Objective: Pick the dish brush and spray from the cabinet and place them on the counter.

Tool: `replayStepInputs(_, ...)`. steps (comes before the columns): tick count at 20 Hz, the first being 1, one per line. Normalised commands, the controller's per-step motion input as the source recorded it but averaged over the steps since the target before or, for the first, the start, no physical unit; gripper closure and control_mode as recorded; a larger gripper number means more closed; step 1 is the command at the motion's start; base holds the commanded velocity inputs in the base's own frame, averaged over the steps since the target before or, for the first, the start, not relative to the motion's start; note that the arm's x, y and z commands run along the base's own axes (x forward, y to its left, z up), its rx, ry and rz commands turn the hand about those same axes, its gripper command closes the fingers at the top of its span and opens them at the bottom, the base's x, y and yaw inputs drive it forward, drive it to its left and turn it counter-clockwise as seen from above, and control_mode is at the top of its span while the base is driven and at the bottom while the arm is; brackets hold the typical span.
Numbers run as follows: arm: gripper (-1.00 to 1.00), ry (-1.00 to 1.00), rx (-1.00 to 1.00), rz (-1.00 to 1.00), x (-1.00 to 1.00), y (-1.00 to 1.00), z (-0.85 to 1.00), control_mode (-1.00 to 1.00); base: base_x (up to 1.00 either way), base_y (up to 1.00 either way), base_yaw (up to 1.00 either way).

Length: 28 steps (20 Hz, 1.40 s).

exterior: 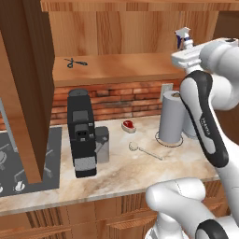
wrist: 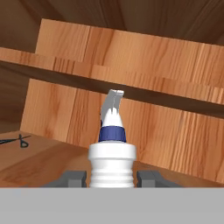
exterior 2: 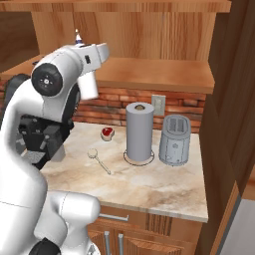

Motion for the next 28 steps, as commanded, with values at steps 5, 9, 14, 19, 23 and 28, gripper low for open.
replayStepInputs(5,1.0,0.03,-0.02,0.0,-0.58,-0.08,0.0,-1.0,0.0,0.0,0.0)
replayStepInputs(9,1.0,0.02,-0.02,0.0,-0.6,-0.07,0.0,-1.0,0.0,0.0,0.0)
replayStepInputs(14,1.0,0.01,-0.01,0.0,-0.62,-0.06,0.0,-1.0,0.0,0.0,0.0)
replayStepInputs(19,1.0,-0.02,0.0,0.0,-0.66,-0.06,-0.03,-1.0,0.0,0.0,0.0)
replayStepInputs(23,1.0,-0.13,0.06,0.0,-0.72,-0.04,-0.16,-1.0,0.0,0.0,0.0)
replayStepInputs(28,1.0,-0.17,0.05,0.0,-0.67,0.0,-0.28,-1.0,0.0,0.0,0.0)
